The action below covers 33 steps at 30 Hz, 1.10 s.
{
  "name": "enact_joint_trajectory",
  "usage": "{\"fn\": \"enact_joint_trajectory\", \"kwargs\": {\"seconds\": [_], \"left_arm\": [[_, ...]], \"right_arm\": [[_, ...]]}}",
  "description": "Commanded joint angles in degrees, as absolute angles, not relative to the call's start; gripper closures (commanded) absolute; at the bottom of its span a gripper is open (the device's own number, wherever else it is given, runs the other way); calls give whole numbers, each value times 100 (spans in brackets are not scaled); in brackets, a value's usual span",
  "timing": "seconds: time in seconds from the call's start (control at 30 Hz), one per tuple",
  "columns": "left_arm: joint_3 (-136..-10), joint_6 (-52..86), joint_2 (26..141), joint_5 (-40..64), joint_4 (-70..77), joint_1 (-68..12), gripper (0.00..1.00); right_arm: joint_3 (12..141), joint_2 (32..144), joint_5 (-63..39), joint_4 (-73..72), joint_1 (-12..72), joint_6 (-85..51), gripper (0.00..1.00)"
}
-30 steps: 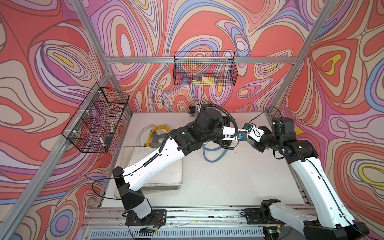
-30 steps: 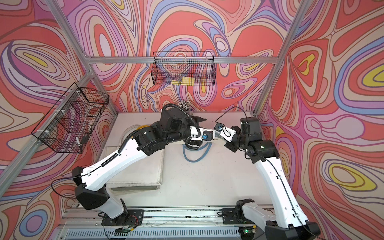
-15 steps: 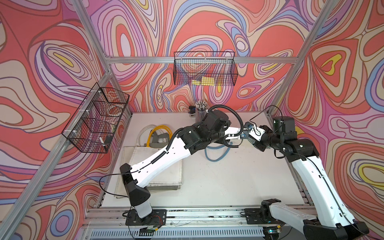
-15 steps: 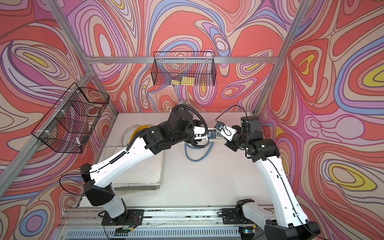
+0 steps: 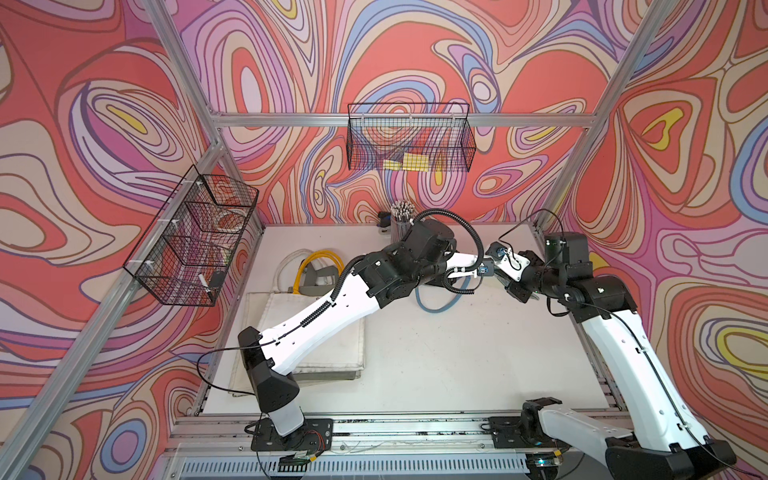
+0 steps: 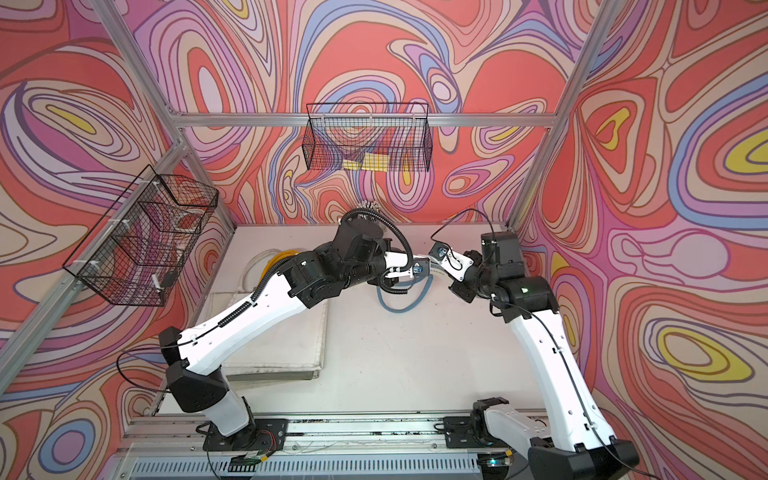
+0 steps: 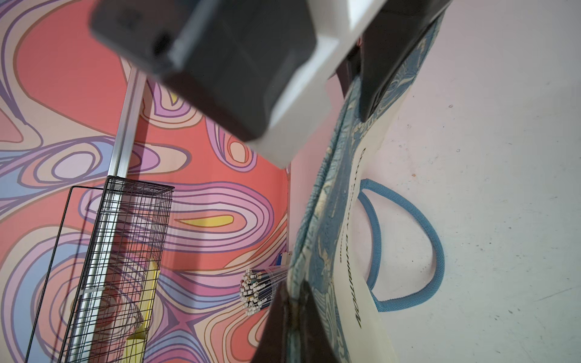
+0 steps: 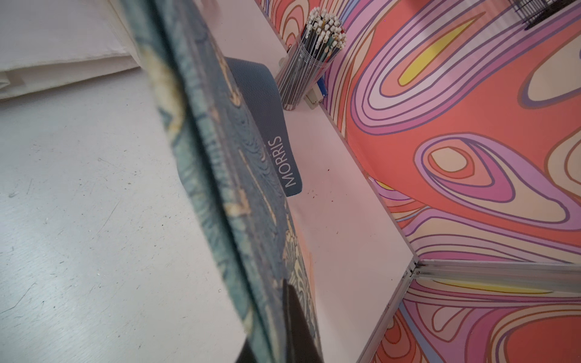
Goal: Put away the canvas bag
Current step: Press the canvas bag.
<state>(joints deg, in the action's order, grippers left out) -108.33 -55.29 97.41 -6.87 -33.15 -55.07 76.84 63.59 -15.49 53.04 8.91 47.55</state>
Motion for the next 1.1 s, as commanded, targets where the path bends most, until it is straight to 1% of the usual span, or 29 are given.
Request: {"fn": "enact_joint_trajectory", "kwargs": {"seconds": [0.0,0.03,0.13,0.27,0.33,0.4,0.47,0.57,0.67,0.8,0.87,0.9,1.0,1.07], "left_arm": [[-10541,-5608,9438,-687,-3204,-5207,100],[-10417,-5627,9299,-514,-3100,-5149,100],[-9987,-5692,8847,136,-2732,-4926,100],[-9709,-6082,8517,579,-2721,-4788,100],[-9395,-6169,8253,1117,-2463,-4686,100],[-9256,-6166,8103,1367,-2337,-4590,100],[-9268,-6196,8058,1349,-2394,-4533,100],[-9104,-6239,7893,1722,-2341,-4385,100],[-8954,-6243,7780,1888,-2263,-4228,100],[-8719,-6047,7609,2150,-2018,-3882,100],[-8665,-5896,7551,2264,-1947,-3768,100],[-8657,-5888,7548,2291,-1973,-3760,100],[-8633,-5832,7552,2442,-2021,-3757,100],[-8613,-5753,7565,2478,-1989,-3762,100]], "right_arm": [[7555,6116,-2030,4890,892,4479,62],[7451,6071,-2046,4848,889,4448,55],[7165,5925,-2173,4714,889,4315,37],[7034,5882,-2454,4706,895,4118,34],[6966,5897,-2487,4685,893,4112,31],[6935,5919,-2483,4685,893,4122,29],[6911,5915,-2443,4673,889,4127,26],[6891,5915,-2194,4613,886,4110,24],[6952,5897,-2150,4604,888,4155,24],[7062,5897,-2421,4771,885,4222,26],[7030,5880,-2460,4790,894,4241,32],[7015,5867,-2513,4784,892,4251,38],[7049,5867,-2795,4740,892,4262,68],[7097,5868,-2996,4690,890,4312,94]]}}
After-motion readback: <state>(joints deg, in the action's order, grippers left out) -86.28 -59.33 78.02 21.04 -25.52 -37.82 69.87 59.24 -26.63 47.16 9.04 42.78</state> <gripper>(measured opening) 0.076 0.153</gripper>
